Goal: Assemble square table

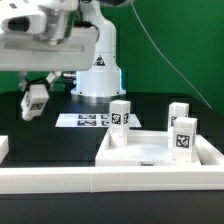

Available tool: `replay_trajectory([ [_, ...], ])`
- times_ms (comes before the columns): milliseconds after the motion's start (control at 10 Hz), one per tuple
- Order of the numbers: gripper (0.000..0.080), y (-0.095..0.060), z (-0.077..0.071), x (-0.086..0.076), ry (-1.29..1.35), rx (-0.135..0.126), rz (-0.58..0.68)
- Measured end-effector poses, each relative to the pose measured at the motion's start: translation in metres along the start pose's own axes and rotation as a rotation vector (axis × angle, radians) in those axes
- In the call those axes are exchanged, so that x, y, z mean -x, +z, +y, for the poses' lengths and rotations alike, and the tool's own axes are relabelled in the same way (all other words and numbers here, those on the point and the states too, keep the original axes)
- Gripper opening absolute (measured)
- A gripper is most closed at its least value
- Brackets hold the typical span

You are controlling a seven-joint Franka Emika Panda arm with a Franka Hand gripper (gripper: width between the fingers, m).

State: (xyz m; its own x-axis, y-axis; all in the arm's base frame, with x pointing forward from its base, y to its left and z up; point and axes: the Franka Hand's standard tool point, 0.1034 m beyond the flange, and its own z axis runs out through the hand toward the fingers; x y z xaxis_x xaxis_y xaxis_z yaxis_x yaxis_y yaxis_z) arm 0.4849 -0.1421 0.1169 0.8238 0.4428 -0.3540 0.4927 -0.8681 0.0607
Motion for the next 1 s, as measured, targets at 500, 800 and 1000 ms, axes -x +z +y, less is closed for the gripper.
replay_trajectory([
  [500,0.0287,-0.029,0.008,-0.035,0.044,0.027,0.234],
  [800,0.0287,-0.027,0.016,-0.029,0.046,0.067,0.355],
  [1000,0.0287,-0.041,-0.002,-0.046,0.140,0.002,0.335],
])
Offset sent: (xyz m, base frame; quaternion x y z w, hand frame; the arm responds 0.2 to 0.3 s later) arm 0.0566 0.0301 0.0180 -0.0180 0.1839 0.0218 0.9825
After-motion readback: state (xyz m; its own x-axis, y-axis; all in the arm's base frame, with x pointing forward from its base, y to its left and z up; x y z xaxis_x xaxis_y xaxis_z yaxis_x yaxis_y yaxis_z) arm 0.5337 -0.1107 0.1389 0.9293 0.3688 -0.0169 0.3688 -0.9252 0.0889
